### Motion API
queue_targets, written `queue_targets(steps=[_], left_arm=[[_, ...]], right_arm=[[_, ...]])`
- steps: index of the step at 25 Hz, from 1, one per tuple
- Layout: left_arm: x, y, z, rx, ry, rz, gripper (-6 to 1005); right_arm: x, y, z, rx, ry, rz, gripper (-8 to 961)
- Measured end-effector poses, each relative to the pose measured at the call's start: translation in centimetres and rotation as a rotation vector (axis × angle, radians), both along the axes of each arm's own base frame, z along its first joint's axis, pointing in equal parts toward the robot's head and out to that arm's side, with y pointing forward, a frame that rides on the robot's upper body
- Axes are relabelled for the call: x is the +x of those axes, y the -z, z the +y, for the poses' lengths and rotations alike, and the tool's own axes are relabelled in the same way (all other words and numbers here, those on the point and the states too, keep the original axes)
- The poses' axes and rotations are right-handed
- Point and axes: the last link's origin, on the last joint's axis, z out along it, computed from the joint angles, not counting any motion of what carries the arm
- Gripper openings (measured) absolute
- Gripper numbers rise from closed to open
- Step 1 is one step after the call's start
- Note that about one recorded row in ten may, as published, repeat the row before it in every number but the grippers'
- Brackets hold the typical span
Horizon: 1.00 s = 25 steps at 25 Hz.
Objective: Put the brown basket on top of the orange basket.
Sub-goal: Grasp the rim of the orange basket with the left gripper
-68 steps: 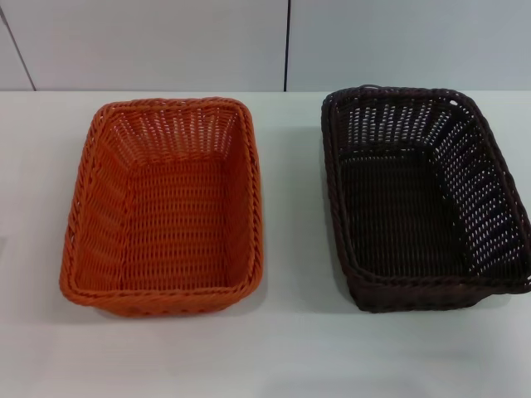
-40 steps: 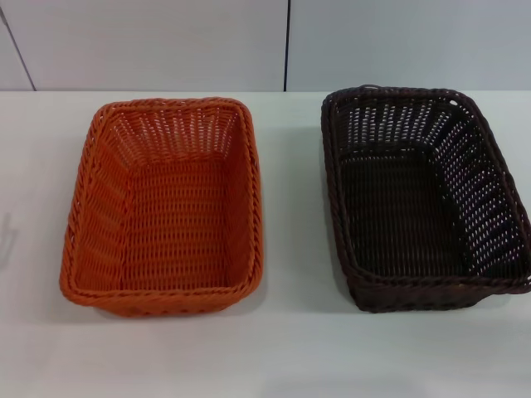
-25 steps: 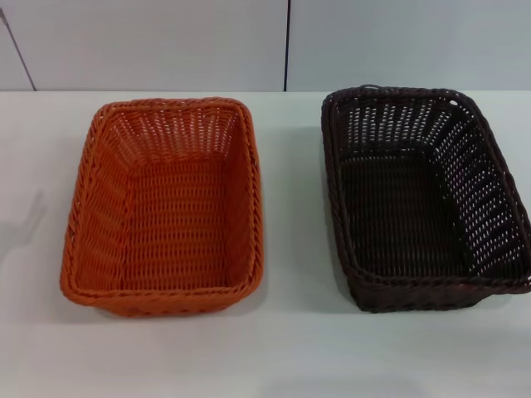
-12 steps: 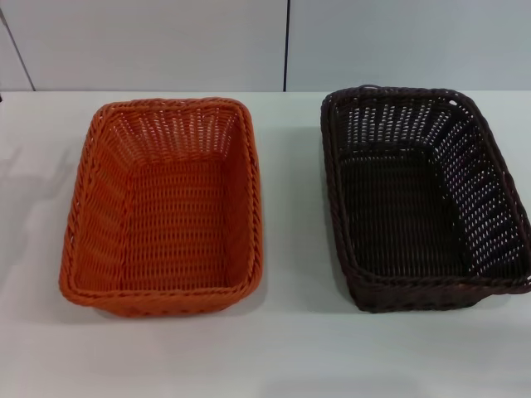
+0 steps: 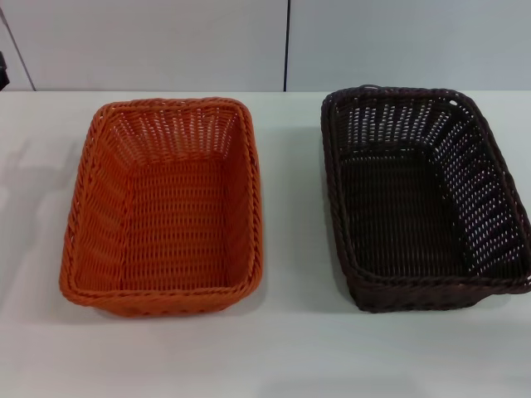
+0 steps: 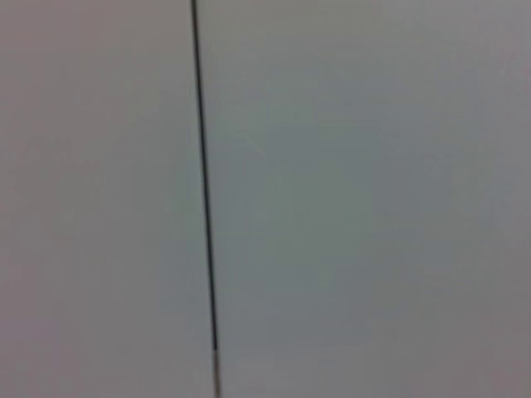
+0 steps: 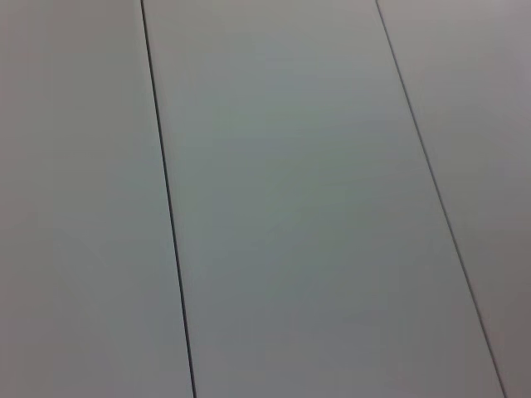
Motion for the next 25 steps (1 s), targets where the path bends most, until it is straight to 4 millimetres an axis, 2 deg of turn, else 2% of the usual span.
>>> queue_targets(steps=[7,14,20,25], left_arm=[[-0.1,-0.6,0.4,0.035,-0.089,0.012,800],[0.0,-1.0,0.6,0.026,-0.106,-0.025,800],[0.3,-0.4,1.3,-0.006,-0.115,0.004,799],[-0.1,0.9,1.6,-0.037,-0.158,0.056,798]], right_arm=[[-0.1,0.1,0.4,-0.005,-0.003,0.002,823],[-0.3,0.1,0.6,-0.004,-0.017,0.004,822],[-0.3,0.2,0.3,-0.008,-0.019,0.004,822],[-0.2,0.2,0.0,-0.009,-0.014,0.004,822]])
